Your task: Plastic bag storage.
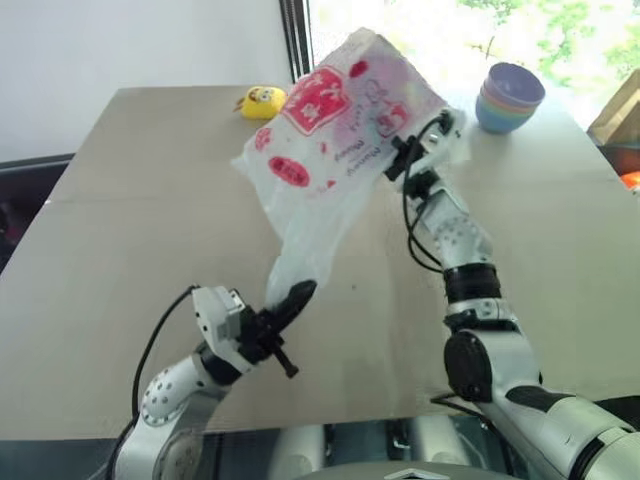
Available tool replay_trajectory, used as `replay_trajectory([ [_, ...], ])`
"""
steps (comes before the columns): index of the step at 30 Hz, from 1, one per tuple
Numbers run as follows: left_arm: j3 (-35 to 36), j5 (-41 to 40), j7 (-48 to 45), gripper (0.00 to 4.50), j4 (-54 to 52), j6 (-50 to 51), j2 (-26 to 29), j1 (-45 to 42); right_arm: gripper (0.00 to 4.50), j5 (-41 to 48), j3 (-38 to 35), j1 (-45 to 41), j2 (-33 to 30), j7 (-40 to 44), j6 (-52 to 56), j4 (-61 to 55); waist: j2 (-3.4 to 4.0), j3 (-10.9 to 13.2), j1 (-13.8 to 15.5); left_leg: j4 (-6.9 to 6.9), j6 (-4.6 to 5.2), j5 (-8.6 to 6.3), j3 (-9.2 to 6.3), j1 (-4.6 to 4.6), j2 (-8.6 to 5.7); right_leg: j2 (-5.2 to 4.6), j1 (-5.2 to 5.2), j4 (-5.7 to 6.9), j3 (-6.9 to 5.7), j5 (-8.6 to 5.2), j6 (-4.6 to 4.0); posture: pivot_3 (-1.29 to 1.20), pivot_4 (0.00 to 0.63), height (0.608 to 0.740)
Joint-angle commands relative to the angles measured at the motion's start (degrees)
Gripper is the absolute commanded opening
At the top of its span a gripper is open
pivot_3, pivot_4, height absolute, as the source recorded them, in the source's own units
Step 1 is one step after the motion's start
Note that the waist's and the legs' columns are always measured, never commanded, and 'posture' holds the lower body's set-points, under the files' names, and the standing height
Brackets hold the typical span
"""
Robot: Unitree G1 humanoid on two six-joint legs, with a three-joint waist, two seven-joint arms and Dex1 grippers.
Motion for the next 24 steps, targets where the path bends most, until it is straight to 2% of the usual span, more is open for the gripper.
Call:
replay_trajectory([
  [1,2.85,-1.23,1.11,0.00,0.68,-0.94,-0.52,-2.66,0.03,0.31,4.44,6.12,-0.05,-7.25,7.00,-16.91,0.01,0.00,-0.07,0.00,0.00,0.00,0.01,0.01,0.00,0.00,0.00,0.00,0.01,0.00,0.00,0.00,0.150,0.740],
  [4,3.81,-1.92,1.42,0.00,1.86,-0.28,-0.86,-4.89,0.03,-1.39,8.90,10.78,0.57,-11.92,11.24,-24.25,0.02,-0.01,-0.33,-0.01,-0.01,0.00,0.04,0.06,-0.01,0.02,0.00,0.02,0.04,0.00,0.00,0.00,0.150,0.740],
  [6,3.73,-1.65,1.34,0.00,3.03,-0.07,-1.03,-6.48,0.03,-2.21,10.27,11.26,3.22,-15.83,12.46,-23.54,0.02,-0.01,-0.59,0.00,-0.02,0.01,0.15,0.17,-0.04,0.04,-0.01,0.14,0.14,0.00,0.00,0.00,0.150,0.740],
  [8,3.40,-1.07,1.62,0.00,4.56,0.00,-1.49,-8.74,0.03,-3.37,10.60,8.72,5.76,-16.85,10.50,-17.76,0.01,-0.01,-0.50,0.02,-0.10,0.06,0.15,0.25,-0.07,0.06,-0.02,0.31,0.18,0.00,0.00,0.00,0.150,0.740],
  [11,3.22,0.48,2.94,0.00,6.42,-0.66,-2.59,-11.96,0.91,-3.08,10.84,4.32,6.63,-18.04,11.04,-10.26,0.00,0.00,-0.11,0.09,-0.09,0.07,0.12,0.29,-0.14,0.06,0.00,0.43,0.16,-0.01,-0.01,0.00,0.150,0.740],
  [12,3.41,0.56,3.48,0.00,6.77,-0.78,-3.02,-12.86,1.40,-3.32,12.35,3.77,5.51,-17.20,13.00,-9.51,-0.01,0.00,-0.05,0.14,-0.04,0.04,0.12,0.29,-0.17,0.03,-0.01,0.52,0.17,-0.01,-0.01,0.00,0.150,0.740],
  [13,3.75,0.75,4.36,0.00,7.09,-0.95,-3.56,-13.89,2.02,-3.89,14.39,3.89,3.93,-15.30,14.26,-9.77,-0.01,0.00,-0.11,0.17,-0.02,0.03,0.12,0.29,-0.17,0.03,-0.01,0.53,0.18,-0.01,-0.02,0.00,0.150,0.740],
  [15,4.63,0.99,6.40,0.00,7.70,-1.20,-4.72,-15.68,2.76,-4.85,17.75,4.91,0.60,-11.22,16.21,-11.78,0.00,0.00,-0.16,0.17,-0.06,0.06,0.12,0.27,-0.16,0.04,-0.02,0.53,0.21,-0.01,-0.02,0.00,0.150,0.740],
  [17,5.88,1.02,9.10,0.00,8.18,-1.40,-6.10,-17.50,3.69,-4.66,20.53,7.17,-4.11,-5.54,18.34,-16.38,-0.01,0.00,-0.13,0.16,-0.14,0.10,0.11,0.25,-0.14,0.05,-0.03,0.50,0.22,-0.01,-0.02,0.00,0.150,0.740],
  [21,8.64,1.15,15.39,0.00,8.96,-1.34,-8.75,-21.66,3.69,0.44,21.32,14.24,-15.34,11.90,15.48,-30.51,-0.07,-0.02,0.82,0.15,-0.10,0.08,-0.19,-0.01,-0.13,0.00,0.01,0.19,0.14,0.00,0.00,0.00,0.150,0.740],
  [24,9.35,2.09,18.64,0.00,9.70,-1.36,-10.00,-24.33,3.69,2.26,17.95,21.05,-20.75,19.04,10.77,-35.12,-0.13,-0.01,1.19,0.15,0.04,-0.01,-0.21,-0.06,-0.17,0.01,0.11,-0.10,0.03,0.08,0.14,0.00,0.150,0.740],
])
